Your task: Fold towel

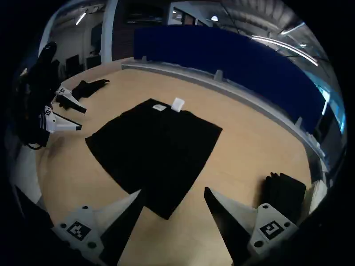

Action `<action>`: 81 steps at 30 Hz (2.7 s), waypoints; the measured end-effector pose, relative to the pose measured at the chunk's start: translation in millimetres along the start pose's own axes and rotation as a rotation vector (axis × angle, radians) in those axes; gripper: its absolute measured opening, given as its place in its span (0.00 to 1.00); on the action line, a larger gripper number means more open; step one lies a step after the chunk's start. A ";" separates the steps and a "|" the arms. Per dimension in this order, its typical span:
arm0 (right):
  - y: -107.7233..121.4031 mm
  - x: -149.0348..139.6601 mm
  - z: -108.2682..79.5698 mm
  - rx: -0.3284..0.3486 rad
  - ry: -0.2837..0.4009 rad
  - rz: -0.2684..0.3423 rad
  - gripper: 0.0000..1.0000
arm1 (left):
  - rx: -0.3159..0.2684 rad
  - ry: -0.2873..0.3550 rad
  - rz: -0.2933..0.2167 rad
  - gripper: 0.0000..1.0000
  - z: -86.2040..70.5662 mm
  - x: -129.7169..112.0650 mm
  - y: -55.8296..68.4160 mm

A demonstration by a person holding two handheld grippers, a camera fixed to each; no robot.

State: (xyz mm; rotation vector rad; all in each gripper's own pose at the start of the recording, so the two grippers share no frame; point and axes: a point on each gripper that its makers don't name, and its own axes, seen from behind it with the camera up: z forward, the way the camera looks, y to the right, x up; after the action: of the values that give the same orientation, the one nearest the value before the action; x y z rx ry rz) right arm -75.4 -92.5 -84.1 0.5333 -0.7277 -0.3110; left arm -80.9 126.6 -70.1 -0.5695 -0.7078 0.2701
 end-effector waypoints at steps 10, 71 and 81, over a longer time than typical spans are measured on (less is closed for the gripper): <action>-8.3 -26.1 19.0 0.029 -0.047 0.017 1.00 | -0.036 -0.069 -0.024 0.86 17.9 -21.5 10.5; -23.3 -53.5 25.1 0.105 -0.121 0.020 0.28 | -0.035 -0.222 -0.030 0.14 21.4 -42.1 30.6; -19.0 -53.1 21.6 0.095 -0.121 0.025 0.19 | -0.068 -0.223 -0.051 0.09 17.5 -41.8 41.3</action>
State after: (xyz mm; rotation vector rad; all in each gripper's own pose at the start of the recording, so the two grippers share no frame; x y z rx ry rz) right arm -129.8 -92.1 -110.3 0.5984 -0.8692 -0.2885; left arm -125.3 149.9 -105.4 -0.5902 -0.9486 0.2651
